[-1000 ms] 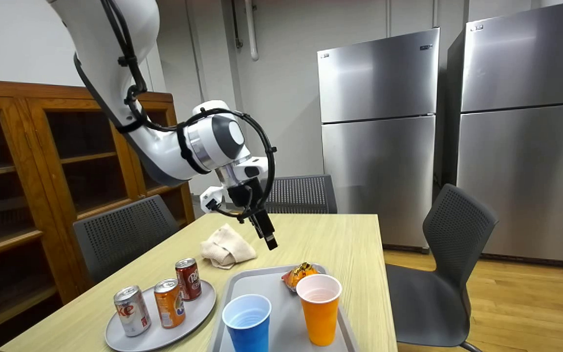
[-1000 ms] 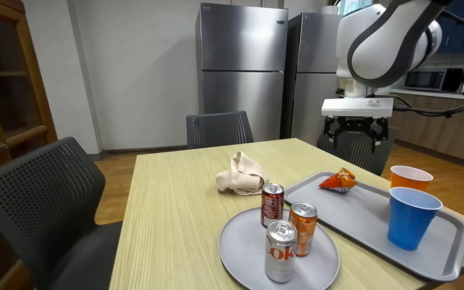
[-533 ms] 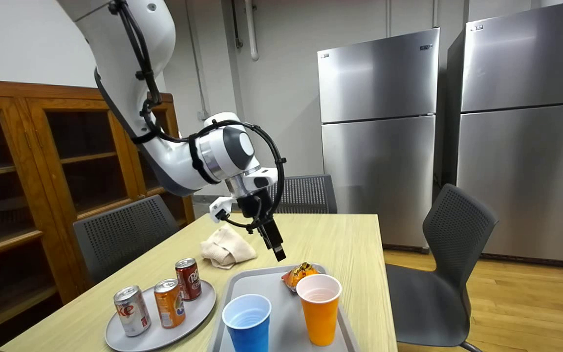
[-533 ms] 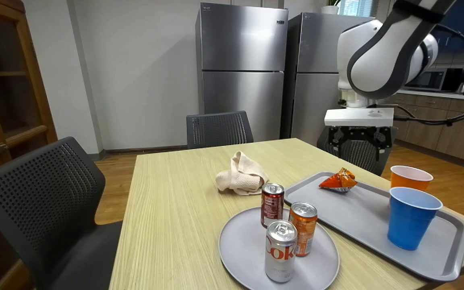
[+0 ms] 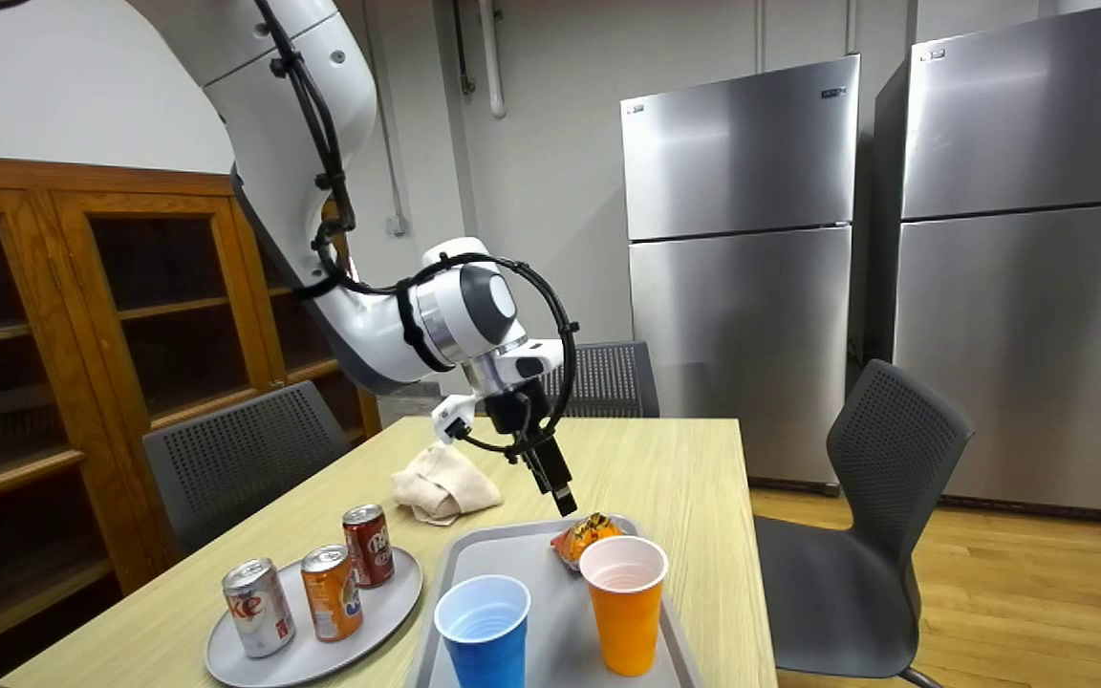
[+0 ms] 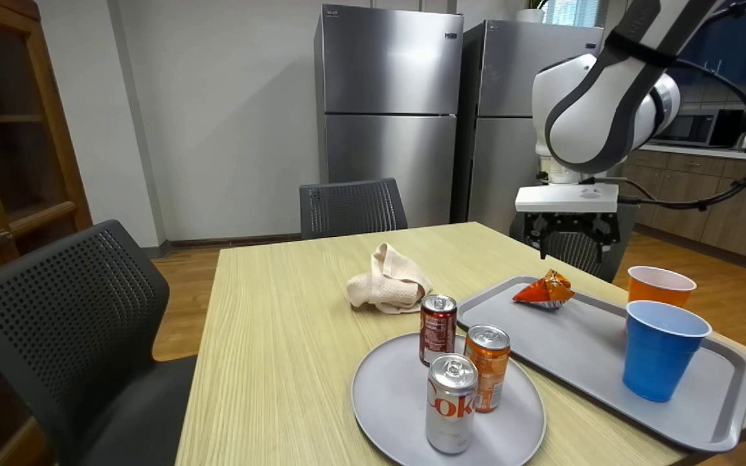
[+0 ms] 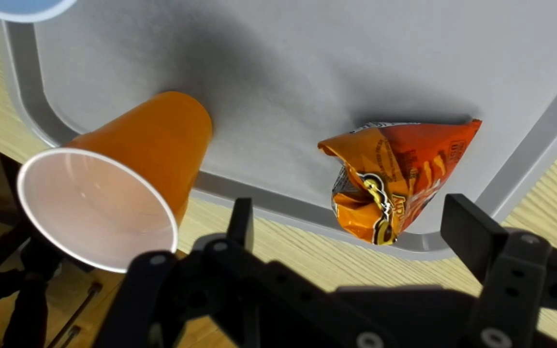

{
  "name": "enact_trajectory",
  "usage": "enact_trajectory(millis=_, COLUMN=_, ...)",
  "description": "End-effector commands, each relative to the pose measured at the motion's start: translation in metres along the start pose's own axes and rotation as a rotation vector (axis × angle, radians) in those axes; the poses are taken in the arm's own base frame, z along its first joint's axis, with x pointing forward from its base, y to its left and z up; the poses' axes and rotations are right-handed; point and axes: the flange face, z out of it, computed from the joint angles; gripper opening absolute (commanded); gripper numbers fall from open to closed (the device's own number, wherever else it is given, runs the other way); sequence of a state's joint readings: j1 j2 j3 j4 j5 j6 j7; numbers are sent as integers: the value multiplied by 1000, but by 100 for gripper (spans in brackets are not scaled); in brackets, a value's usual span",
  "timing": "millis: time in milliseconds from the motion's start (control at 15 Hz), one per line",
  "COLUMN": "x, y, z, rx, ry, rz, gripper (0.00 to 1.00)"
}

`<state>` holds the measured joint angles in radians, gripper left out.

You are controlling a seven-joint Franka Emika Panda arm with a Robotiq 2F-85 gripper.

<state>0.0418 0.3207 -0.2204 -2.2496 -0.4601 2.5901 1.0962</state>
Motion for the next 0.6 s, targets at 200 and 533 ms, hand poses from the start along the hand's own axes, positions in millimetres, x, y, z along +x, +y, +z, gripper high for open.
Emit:
enact_trajectory(millis=200, x=0, y=0, z=0, rx=0, ry=-1, rz=-1, gripper=100)
enact_trajectory(millis=533, x=-1, y=-3, z=-1, rx=12, ry=15, rz=-10, gripper=100)
